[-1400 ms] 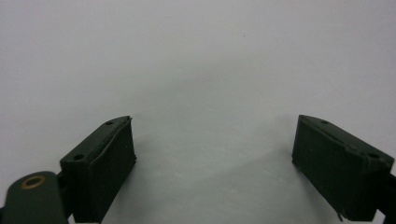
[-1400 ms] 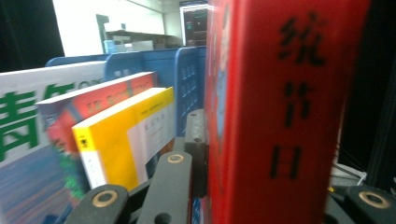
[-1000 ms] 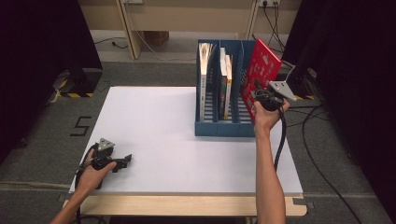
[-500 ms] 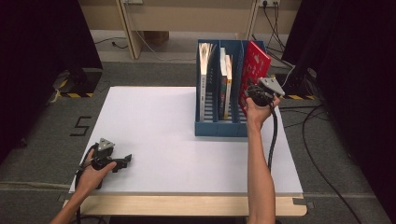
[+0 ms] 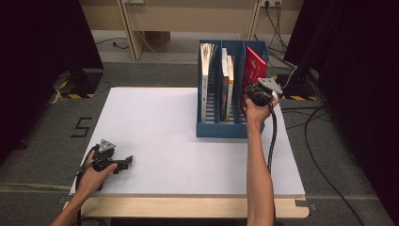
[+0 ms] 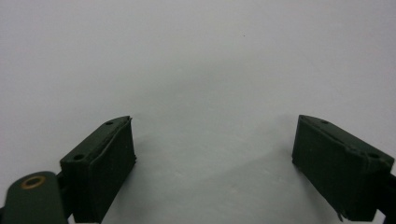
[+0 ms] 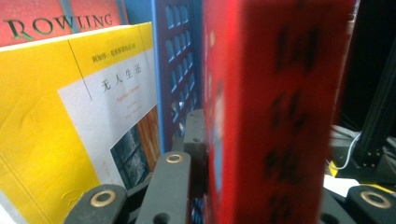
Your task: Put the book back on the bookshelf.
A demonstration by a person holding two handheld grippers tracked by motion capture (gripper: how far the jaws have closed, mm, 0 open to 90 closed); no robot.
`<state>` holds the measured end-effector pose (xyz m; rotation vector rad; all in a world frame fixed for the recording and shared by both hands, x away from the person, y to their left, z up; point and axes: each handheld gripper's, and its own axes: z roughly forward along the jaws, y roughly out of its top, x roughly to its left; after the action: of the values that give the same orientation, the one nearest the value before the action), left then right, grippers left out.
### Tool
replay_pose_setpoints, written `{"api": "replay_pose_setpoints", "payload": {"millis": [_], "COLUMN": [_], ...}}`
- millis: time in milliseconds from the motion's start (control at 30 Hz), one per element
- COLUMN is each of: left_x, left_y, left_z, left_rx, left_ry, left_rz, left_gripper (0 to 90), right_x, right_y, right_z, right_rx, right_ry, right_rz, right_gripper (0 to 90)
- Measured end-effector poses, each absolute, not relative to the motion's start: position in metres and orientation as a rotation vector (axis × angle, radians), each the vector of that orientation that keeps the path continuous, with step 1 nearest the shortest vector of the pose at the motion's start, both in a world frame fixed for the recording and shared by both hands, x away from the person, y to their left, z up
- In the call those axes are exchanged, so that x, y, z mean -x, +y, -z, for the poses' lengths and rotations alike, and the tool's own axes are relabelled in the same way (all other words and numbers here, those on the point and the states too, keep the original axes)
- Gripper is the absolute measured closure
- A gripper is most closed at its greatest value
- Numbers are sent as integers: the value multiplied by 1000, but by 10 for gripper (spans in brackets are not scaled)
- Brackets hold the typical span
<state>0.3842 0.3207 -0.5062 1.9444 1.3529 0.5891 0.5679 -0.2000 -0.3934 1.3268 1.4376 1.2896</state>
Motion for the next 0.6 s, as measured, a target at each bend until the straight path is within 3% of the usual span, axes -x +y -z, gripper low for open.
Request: {"api": "replay_pose_setpoints", "payload": {"millis": [600], "left_x": [-384], "left_y": [321], "left_z": [506], "left_rx": [-1942], "left_ry": [1354], "left_rz": [-588], "left_gripper": [119], "right_x": [-557], "right_y": [-206], "right_z": [383], "right_rx": [-1355], "right_ry": [1524], "right_rz": [-1262], "right_gripper": [774]}}
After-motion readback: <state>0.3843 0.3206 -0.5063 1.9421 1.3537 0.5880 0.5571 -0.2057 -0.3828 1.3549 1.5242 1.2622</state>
